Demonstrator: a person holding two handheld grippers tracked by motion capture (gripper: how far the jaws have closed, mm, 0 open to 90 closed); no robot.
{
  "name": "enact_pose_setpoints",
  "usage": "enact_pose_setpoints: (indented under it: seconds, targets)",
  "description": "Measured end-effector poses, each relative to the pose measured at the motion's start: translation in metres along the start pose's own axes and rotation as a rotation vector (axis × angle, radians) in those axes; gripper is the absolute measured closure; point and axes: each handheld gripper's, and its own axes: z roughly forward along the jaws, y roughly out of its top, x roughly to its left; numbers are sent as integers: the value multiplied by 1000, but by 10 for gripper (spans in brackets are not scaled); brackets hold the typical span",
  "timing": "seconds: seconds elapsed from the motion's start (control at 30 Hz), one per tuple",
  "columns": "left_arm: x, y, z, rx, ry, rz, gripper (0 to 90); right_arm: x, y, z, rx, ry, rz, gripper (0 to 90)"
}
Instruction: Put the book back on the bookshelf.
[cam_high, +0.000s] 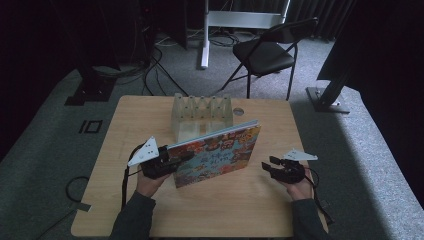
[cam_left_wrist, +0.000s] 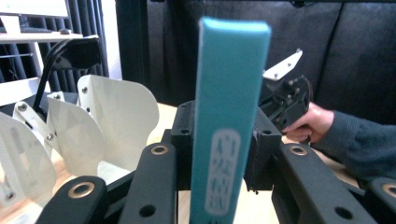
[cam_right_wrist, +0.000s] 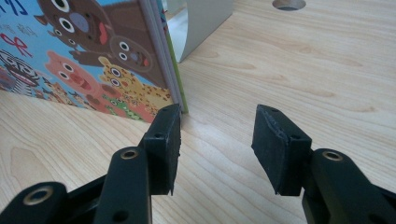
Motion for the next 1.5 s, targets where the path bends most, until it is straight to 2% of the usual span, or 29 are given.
enact_pose_setpoints:
  seconds: [0.3,0.87,1.5]
  targets:
    - [0,0,4,-11,-16,-9,694,-1,-5,4,15,-7,-3,512]
    - [-4,3,17,-2,-21,23,695,-5,-12,7,37,-18,17,506]
    - [-5,3,17,8,-6,50,711,-14,-21,12,61,-34,44,494]
